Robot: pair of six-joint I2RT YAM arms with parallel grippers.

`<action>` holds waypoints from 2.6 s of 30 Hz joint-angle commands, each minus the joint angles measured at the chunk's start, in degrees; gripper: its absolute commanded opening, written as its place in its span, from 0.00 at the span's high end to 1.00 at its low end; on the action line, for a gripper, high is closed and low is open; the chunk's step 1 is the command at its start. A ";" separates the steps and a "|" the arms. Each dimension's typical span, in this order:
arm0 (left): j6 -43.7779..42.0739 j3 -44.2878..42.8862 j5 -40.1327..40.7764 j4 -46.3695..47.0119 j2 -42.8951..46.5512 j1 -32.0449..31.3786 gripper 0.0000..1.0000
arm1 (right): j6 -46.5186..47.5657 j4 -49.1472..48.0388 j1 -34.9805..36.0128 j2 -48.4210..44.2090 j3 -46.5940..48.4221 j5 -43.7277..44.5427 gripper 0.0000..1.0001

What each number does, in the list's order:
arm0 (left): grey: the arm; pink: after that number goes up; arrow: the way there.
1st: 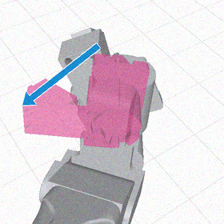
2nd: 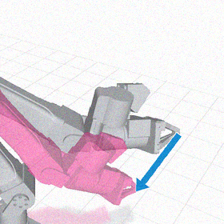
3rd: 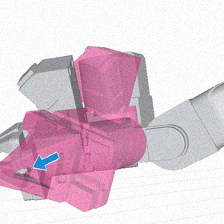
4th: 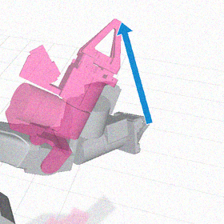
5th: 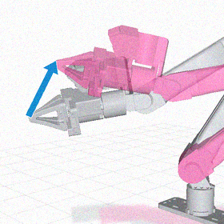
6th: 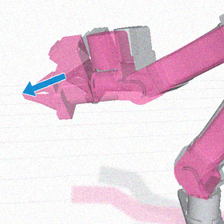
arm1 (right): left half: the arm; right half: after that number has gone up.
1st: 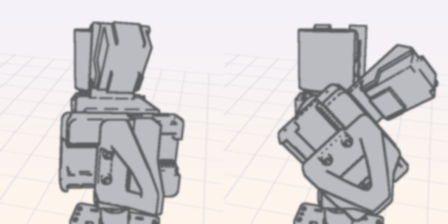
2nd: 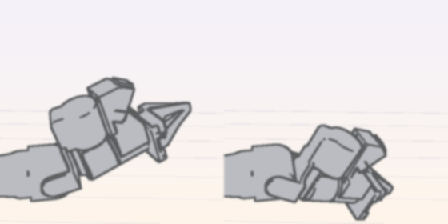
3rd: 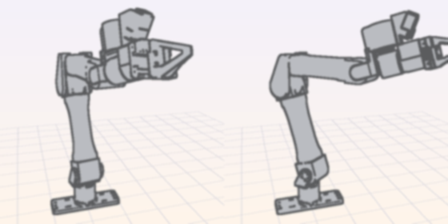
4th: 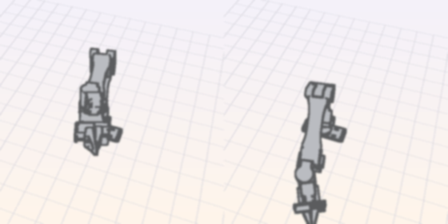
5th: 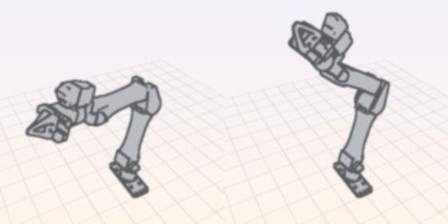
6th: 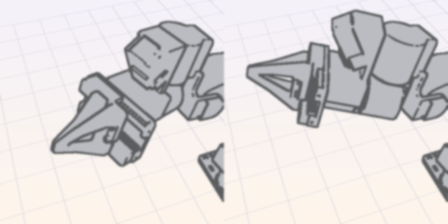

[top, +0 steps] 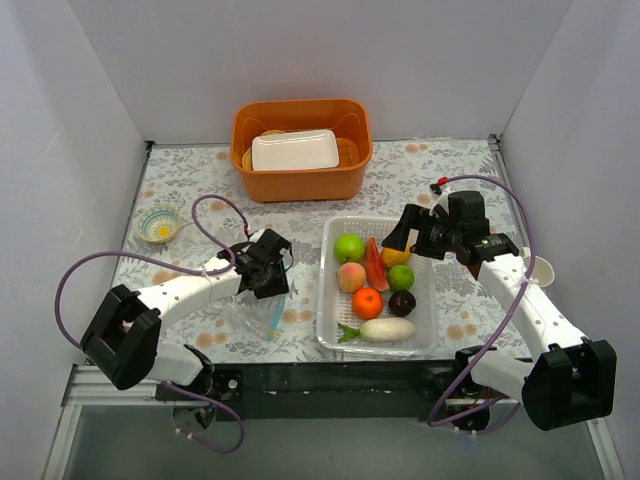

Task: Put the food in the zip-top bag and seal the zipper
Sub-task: Pick up the zipper food storage bag at the center of the board, then open the zipper of the food storage bag.

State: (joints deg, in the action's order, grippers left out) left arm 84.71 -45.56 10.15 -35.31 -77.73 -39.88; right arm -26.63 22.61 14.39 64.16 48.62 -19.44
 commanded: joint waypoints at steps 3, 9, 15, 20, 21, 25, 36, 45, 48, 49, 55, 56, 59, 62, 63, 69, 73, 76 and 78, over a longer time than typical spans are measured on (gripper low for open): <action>0.20 0.03 1.45 1.47 -1.54 -0.46 0.72 | 0.00 -0.37 0.37 0.09 1.48 -0.25 0.02; -0.07 -1.19 1.62 1.47 -3.30 -0.46 0.99 | -0.09 -0.46 0.64 0.18 1.30 -0.33 0.02; -0.59 -3.13 1.98 -0.37 -1.81 -0.46 1.00 | -0.09 -0.81 1.08 0.35 1.48 -1.64 0.02; -4.53 -8.74 -0.29 -4.41 5.21 -0.46 1.00 | -0.17 -3.18 3.79 1.40 3.76 -4.99 0.05; -5.68 -9.45 -1.61 -4.59 6.62 -0.46 1.00 | -0.17 -3.62 5.45 1.84 4.28 -5.60 0.05; -8.77 -8.85 -8.99 -2.67 14.44 -0.46 1.00 | -0.70 -6.96 9.94 5.35 7.27 -7.71 0.12; -11.05 -7.79 -13.75 -2.57 21.83 -0.38 1.00 | -6.24 -21.90 18.56 14.67 10.78 -15.89 0.16; -11.40 -6.56 -13.76 -2.04 22.10 -0.38 1.00 | -4.75 -20.07 22.17 23.02 17.38 -13.18 0.18; -11.41 -6.21 -13.76 -1.78 21.84 -0.38 1.00 | -2.90 -17.35 23.22 25.22 20.98 -10.89 0.18; -11.41 -6.12 -13.76 -1.43 21.75 -0.38 1.00 | -2.29 -16.21 23.49 26.53 21.95 -9.92 0.18; -11.49 -5.77 -14.55 -0.46 20.96 -0.38 1.00 | 1.67 -10.05 25.51 31.63 28.54 -3.94 0.23; -11.49 -5.77 -14.46 -0.46 20.96 -0.38 1.00 | 1.85 -9.87 25.51 32.25 29.07 -3.68 0.25; -11.67 -5.68 -14.20 -0.46 20.87 -0.38 1.00 | 3.51 -6.55 25.77 34.97 32.05 -1.13 0.30; -11.58 -5.59 -13.76 -0.64 21.04 -0.38 1.00 | 5.10 -4.43 25.95 36.91 34.34 0.45 0.39; -11.58 -5.59 -13.67 -0.72 21.04 -0.38 1.00 | 5.53 -4.42 26.12 37.17 34.52 1.07 0.45; -11.41 -5.07 -13.32 -0.55 20.26 -0.38 1.00 | 6.86 -6.26 26.13 39.11 35.75 0.63 0.65; -9.65 -4.45 -10.86 -2.04 18.06 -0.38 1.00 | 4.84 -11.16 26.21 37.89 33.31 5.19 0.99; -7.64 -3.57 -7.70 -2.31 16.04 -0.38 1.00 | 0.80 -22.02 27.18 33.85 25.23 11.69 0.99; -6.58 -3.04 -7.17 -1.61 14.38 -0.38 1.00 | -0.69 -26.90 29.02 31.91 20.49 17.03 0.99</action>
State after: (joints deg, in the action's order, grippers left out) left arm 75.59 -50.09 -0.14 -36.40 -61.32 -40.10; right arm -23.42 9.23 41.34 101.10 75.90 -13.47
